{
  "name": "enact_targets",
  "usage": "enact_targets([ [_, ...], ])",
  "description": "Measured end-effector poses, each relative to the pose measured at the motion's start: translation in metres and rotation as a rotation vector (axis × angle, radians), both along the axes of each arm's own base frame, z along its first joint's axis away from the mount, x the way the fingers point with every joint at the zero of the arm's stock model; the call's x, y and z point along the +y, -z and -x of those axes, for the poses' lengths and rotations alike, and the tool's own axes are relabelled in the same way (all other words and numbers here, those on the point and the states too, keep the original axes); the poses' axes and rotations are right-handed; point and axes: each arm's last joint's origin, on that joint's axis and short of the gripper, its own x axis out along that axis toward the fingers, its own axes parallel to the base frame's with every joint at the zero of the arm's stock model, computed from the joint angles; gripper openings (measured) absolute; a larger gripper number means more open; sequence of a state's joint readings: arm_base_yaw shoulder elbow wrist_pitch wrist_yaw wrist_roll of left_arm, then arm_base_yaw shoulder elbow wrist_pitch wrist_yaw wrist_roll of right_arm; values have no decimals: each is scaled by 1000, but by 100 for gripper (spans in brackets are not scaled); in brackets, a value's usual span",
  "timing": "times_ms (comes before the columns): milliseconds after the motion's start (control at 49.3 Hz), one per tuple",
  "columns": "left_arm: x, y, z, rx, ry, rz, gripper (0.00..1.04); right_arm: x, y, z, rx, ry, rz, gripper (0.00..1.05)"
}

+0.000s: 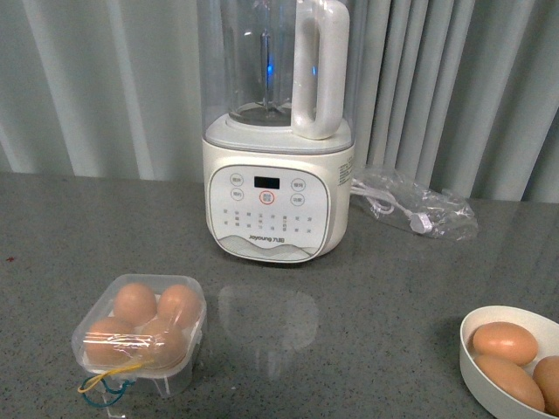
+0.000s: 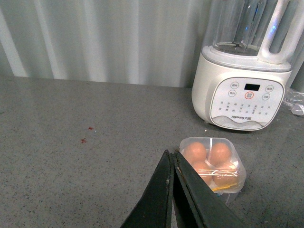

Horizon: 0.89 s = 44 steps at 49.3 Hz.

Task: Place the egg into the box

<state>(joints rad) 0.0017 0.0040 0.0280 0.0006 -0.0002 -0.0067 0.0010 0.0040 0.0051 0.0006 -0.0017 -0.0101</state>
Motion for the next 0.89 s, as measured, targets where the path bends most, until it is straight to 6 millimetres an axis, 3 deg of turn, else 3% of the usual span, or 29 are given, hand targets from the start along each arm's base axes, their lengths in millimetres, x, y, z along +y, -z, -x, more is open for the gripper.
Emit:
enact_targets([
  [61, 0, 0, 0, 0, 0, 1, 7, 0, 0, 0, 0, 0, 0, 97],
  [142, 0, 0, 0, 0, 0, 1, 26, 0, 0, 0, 0, 0, 0, 97],
  [345, 0, 0, 0, 0, 0, 0, 60, 0, 0, 0, 0, 0, 0, 97],
  [507, 0, 0, 0, -1, 0, 0, 98, 0, 0, 0, 0, 0, 0, 97],
  [892, 0, 0, 0, -1, 0, -2, 98, 0, 0, 0, 0, 0, 0, 97],
])
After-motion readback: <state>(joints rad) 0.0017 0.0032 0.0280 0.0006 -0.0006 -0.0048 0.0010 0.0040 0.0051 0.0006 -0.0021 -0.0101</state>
